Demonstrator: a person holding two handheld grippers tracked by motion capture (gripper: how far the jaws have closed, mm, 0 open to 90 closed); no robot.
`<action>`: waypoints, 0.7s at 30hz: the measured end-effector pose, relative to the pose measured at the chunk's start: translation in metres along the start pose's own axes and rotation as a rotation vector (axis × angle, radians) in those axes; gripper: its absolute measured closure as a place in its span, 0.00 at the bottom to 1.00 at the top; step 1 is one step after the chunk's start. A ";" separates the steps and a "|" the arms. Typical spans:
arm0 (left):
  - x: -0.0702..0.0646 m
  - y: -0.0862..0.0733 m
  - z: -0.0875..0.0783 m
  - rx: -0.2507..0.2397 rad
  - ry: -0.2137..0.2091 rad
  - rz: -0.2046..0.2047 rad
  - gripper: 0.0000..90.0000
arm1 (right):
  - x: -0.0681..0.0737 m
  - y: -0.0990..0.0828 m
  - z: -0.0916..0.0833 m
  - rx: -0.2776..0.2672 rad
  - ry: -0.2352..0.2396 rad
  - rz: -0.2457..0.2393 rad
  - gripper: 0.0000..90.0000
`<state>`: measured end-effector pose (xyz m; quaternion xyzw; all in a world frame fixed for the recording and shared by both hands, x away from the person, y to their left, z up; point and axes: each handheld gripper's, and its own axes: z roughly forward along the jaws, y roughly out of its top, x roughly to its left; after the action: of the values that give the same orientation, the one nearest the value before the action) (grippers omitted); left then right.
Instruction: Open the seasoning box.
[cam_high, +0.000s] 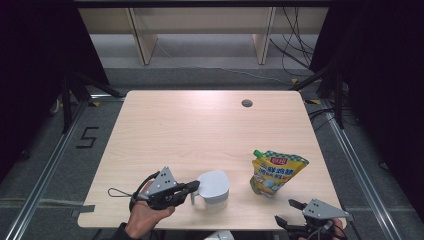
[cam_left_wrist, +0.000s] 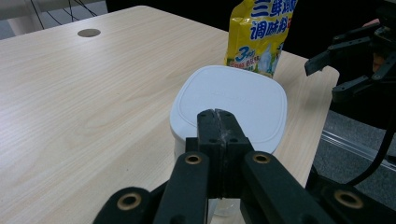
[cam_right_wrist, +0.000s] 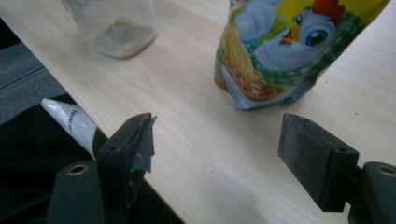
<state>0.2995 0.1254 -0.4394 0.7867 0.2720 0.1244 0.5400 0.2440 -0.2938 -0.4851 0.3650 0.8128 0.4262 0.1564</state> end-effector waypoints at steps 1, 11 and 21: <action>0.000 0.000 0.000 -0.001 -0.001 -0.001 0.99 | 0.002 0.001 0.000 -0.010 -0.004 0.005 0.32; 0.000 -0.002 -0.002 0.000 0.008 -0.006 0.99 | 0.020 0.023 0.005 -0.134 0.031 -0.077 0.58; 0.001 -0.004 -0.002 0.003 0.013 -0.007 0.99 | 0.028 0.058 0.032 -0.192 0.093 -0.118 0.83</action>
<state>0.2982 0.1293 -0.4423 0.7858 0.2786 0.1273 0.5373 0.2699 -0.2335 -0.4552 0.2799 0.7948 0.5084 0.1776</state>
